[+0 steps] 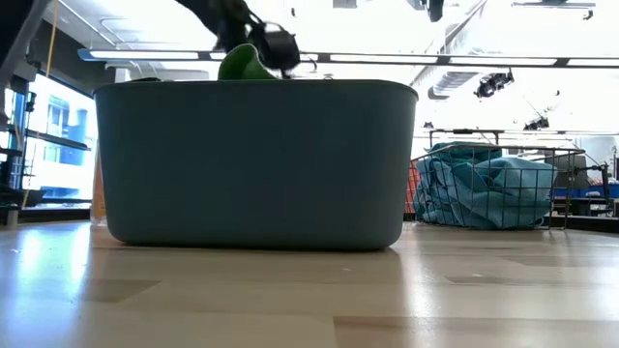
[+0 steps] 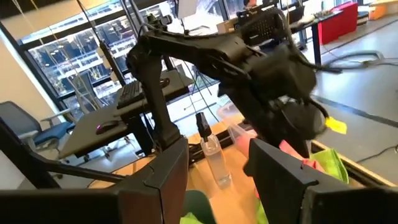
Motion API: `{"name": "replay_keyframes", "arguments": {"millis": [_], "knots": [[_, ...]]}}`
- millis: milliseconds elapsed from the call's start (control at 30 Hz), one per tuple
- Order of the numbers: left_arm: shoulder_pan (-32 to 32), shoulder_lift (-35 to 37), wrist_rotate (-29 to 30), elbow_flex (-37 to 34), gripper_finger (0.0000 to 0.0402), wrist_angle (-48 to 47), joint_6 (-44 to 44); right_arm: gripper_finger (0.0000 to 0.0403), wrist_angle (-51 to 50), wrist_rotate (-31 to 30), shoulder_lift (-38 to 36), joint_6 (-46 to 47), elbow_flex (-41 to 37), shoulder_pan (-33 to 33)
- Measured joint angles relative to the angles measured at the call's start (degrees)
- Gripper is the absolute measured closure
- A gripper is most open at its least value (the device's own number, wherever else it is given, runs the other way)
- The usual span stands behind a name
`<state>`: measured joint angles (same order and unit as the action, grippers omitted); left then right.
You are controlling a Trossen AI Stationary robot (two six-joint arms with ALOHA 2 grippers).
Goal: Sort microfiber towel by color & place in baskets
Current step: Put the pink microfiber cloth into the transparent bin
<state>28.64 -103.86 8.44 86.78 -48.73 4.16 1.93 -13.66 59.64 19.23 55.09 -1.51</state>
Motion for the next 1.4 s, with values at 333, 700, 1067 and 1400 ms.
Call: {"name": "replay_keyframes", "arguments": {"millis": [333,700,1067,1400], "knots": [[0.1,-8.4,2.0,0.0,0.016,0.5,1.1,0.0235,-0.3,0.0,3.1,6.4,0.1,0.0],[-0.2,-10.7,2.8,0.1,0.016,2.6,4.1,0.0235,-0.1,3.4,9.1,11.9,0.0,0.0],[-0.2,-16.2,3.0,0.0,0.016,2.4,4.0,0.0235,8.4,5.3,8.4,9.0,0.0,0.0],[-0.6,-16.3,5.4,0.0,0.0268,1.8,3.4,0.0235,9.1,5.6,8.4,8.3,0.0,0.0]]}}
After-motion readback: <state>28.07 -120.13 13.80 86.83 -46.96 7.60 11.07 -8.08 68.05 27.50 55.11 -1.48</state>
